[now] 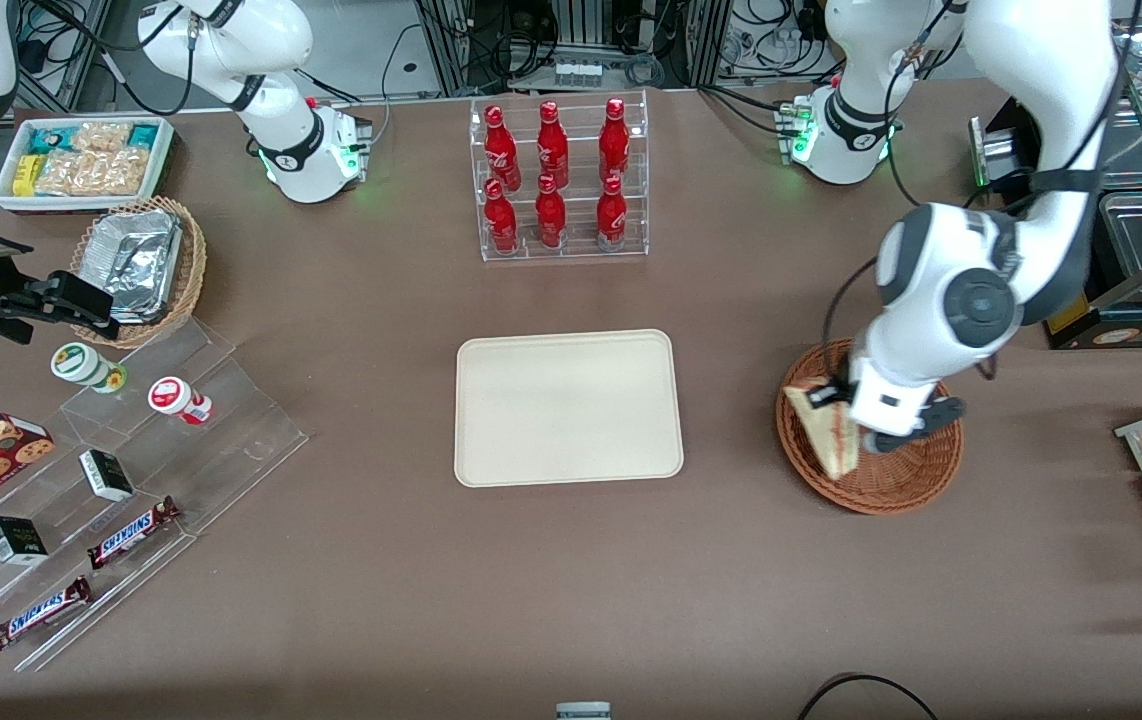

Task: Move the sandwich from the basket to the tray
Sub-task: 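Lift the sandwich and carry it with the left gripper over the tray, then lower the sandwich onto the cream tray and open the left gripper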

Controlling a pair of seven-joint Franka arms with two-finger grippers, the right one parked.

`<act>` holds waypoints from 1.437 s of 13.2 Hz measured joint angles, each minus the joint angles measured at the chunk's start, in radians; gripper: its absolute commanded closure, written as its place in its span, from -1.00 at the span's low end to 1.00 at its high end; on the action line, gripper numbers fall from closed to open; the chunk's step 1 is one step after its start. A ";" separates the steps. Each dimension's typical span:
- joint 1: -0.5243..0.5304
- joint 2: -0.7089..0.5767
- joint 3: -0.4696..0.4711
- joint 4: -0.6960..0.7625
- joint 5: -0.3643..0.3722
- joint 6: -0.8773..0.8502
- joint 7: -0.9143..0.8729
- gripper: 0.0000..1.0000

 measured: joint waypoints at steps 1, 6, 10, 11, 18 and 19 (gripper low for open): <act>-0.040 0.016 -0.002 0.017 0.000 0.000 0.000 1.00; -0.236 0.153 -0.005 0.152 0.002 0.000 -0.003 1.00; -0.371 0.290 -0.004 0.313 0.070 -0.026 -0.104 1.00; -0.400 0.324 -0.004 0.354 0.082 -0.039 -0.128 1.00; -0.563 0.530 0.003 0.596 0.142 -0.099 -0.297 1.00; -0.567 0.549 0.003 0.625 0.154 -0.121 -0.312 1.00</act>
